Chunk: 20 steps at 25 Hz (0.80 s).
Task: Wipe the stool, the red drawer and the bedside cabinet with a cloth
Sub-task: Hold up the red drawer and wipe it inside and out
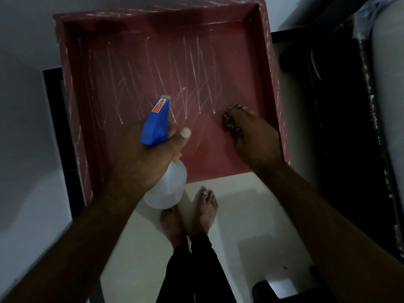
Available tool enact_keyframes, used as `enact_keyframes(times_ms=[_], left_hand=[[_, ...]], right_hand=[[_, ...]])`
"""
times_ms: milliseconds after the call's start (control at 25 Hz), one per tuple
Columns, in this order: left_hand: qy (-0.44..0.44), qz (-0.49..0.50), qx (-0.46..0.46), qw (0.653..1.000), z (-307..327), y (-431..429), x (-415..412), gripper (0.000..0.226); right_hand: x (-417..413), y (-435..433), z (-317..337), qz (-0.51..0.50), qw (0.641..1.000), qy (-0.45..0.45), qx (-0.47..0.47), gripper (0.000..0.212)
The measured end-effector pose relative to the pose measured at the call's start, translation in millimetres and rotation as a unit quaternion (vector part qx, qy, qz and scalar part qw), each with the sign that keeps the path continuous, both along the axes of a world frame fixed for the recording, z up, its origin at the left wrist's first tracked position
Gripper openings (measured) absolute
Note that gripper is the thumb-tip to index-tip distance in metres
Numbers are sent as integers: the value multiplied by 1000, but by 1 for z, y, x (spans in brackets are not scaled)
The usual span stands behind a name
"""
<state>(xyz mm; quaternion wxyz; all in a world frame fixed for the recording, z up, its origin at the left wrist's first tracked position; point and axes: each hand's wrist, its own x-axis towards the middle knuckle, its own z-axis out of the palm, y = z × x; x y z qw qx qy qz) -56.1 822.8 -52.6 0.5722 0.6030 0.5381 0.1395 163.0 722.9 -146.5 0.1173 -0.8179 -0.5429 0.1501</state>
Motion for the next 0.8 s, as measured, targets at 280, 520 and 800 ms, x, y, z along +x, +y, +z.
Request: enact_keyframes(times_ms=[280,520,800], left_hand=[[9,19,-5,1000,0,-3,6,31],[9,-1,6,1000,4,0,5,38],[-16,3,1,1000,5,3,8,45]], right_hand=[[-30,4,3,134,991,1,-22,64],[-1,18,2,-8,1000,-5,-10,55],[-7,20,1,153,988,-4,-22,68]])
